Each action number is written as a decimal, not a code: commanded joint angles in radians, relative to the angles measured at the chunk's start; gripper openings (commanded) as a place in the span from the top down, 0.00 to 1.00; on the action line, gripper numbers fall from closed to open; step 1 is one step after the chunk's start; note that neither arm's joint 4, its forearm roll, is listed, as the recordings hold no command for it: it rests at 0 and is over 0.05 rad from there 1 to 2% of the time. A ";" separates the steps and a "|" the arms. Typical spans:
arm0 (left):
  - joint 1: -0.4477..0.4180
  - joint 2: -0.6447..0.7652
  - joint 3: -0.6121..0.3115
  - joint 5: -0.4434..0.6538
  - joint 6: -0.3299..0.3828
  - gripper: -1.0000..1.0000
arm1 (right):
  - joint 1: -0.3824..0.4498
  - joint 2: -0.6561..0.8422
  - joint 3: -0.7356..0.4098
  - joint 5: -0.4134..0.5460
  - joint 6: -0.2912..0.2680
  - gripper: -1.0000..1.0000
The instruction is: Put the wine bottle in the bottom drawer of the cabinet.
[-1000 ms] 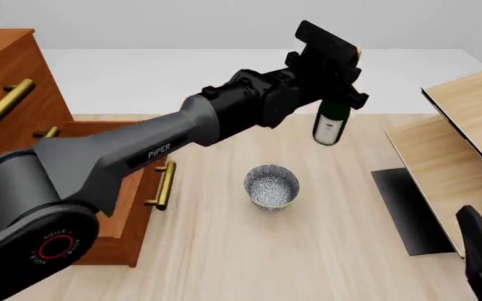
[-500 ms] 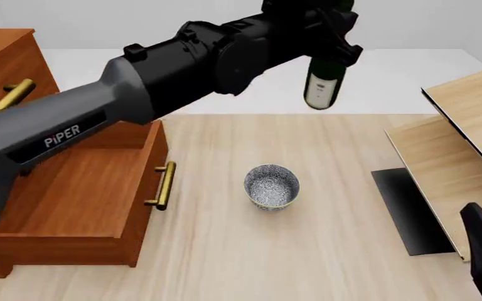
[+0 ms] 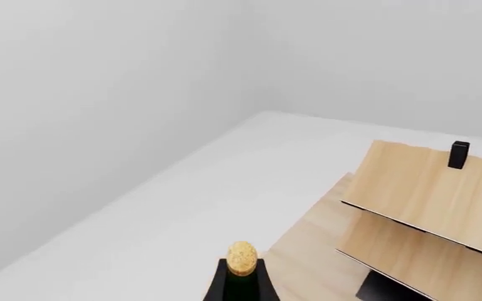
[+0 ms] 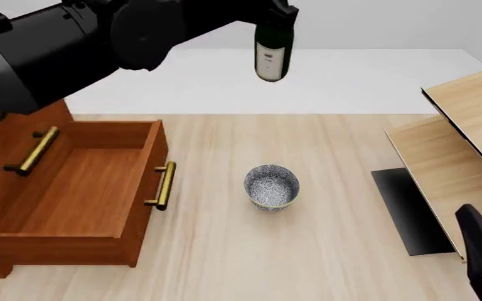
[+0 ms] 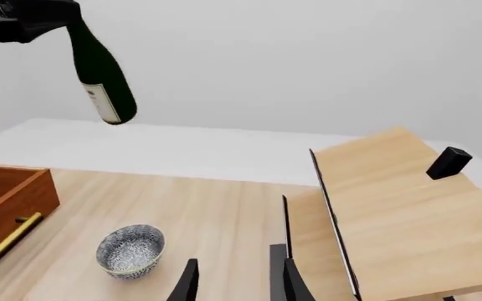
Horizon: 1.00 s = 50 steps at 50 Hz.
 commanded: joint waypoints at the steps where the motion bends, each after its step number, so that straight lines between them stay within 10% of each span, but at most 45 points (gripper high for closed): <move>1: 0.073 -0.111 0.061 0.031 0.029 1.00 | 0.016 0.000 -0.004 0.002 -0.013 0.00; 21: 0.250 -0.229 0.057 0.206 -0.086 1.00 | 0.045 0.000 0.031 -0.046 -0.001 0.00; 50: 0.465 -0.243 -0.073 0.577 -0.061 1.00 | 0.087 0.000 0.032 -0.065 0.003 0.00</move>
